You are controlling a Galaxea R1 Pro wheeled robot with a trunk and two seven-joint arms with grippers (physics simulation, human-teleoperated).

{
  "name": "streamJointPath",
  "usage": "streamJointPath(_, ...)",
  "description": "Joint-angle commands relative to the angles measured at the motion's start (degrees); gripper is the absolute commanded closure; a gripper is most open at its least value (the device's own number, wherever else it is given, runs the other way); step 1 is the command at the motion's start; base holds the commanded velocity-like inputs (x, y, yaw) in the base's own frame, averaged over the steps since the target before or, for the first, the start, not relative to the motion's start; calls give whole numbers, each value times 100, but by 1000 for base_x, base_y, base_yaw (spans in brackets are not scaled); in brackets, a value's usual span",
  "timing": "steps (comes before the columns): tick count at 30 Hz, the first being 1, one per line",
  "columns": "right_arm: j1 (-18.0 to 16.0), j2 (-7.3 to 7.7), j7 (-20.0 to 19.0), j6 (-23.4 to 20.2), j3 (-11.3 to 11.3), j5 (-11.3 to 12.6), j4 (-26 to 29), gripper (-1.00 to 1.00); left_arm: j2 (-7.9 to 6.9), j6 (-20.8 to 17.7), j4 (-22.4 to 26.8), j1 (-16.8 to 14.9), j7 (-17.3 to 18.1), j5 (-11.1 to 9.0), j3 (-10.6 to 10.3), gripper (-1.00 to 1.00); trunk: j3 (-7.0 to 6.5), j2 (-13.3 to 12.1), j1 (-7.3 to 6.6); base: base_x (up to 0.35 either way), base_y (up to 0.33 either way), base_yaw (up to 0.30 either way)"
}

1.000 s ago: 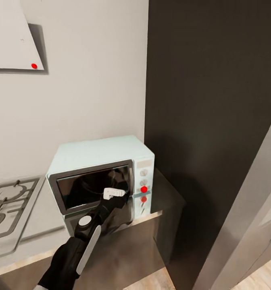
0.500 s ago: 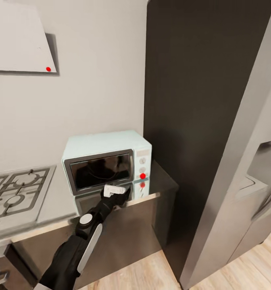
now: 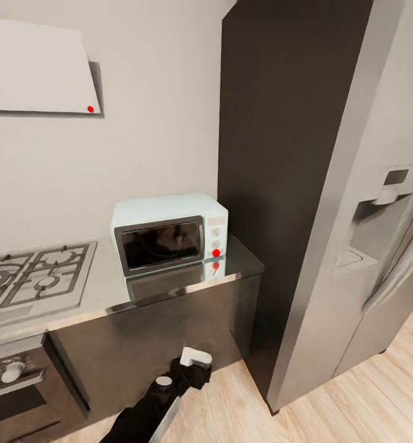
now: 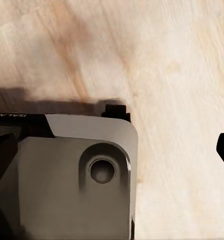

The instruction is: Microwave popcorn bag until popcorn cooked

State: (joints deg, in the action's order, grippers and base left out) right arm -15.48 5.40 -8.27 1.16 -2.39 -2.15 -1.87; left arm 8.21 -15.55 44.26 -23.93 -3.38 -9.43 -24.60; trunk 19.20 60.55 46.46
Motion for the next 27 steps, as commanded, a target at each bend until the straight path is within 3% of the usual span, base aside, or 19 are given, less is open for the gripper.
streamJointPath(1, -8, -2, -17, 5, -25, -22, -15, -100, -12, -7, -494, -6, -40, -162, 23, -100, 5, 5, -4, -338, 0, 0)
streamJointPath(2, 3, 0, -17, 2, -25, -22, -15, -100, -19, 7, -843, -6, -40, -292, 77, -100, 5, 5, -4, -338, 0, 0)
streamJointPath(4, 40, -12, -17, 0, -25, -22, -15, -100, -48, 127, -1947, -6, -20, -870, 220, -100, 5, 5, -4, -338, 0, 0)
streamJointPath(6, 51, -19, -17, -4, -25, -22, -15, -100, -69, 700, -3253, -6, -3, -1510, 268, -100, 5, 5, -4, -338, 0, 0)
streamJointPath(7, 52, -20, -15, -7, -25, -22, -15, -100, -66, 990, -3756, -6, 4, -1646, 272, -100, 5, 5, -4, -338, 0, 0)
streamJointPath(9, 53, -26, -11, -15, -25, -22, -15, -100, -72, 1228, -4208, 8, 15, -1759, 278, -100, 5, 5, -4, -335, 0, 0)
streamJointPath(12, 53, -26, -15, -10, -24, -22, -15, -100, -185, 1336, -4401, 28, 20, -1809, 280, -100, 5, 5, -4, -109, 0, 0)
streamJointPath(14, 53, -26, -15, -14, -25, -22, -15, -100, -223, 1353, -4416, 98, 21, -1816, 280, -100, 5, 5, -4, -23, 0, 0)
streamJointPath(19, 81, -30, -17, -20, -19, -22, -15, -100, -240, 1394, -4423, 856, 21, -1815, 280, -100, 5, 5, -4, -2, 0, 0)
streamJointPath(27, 114, -12, -18, -132, -20, -22, -15, -100, -224, 1408, -4417, 933, 21, -1828, 294, -100, 5, 5, -4, 0, 0, 62)
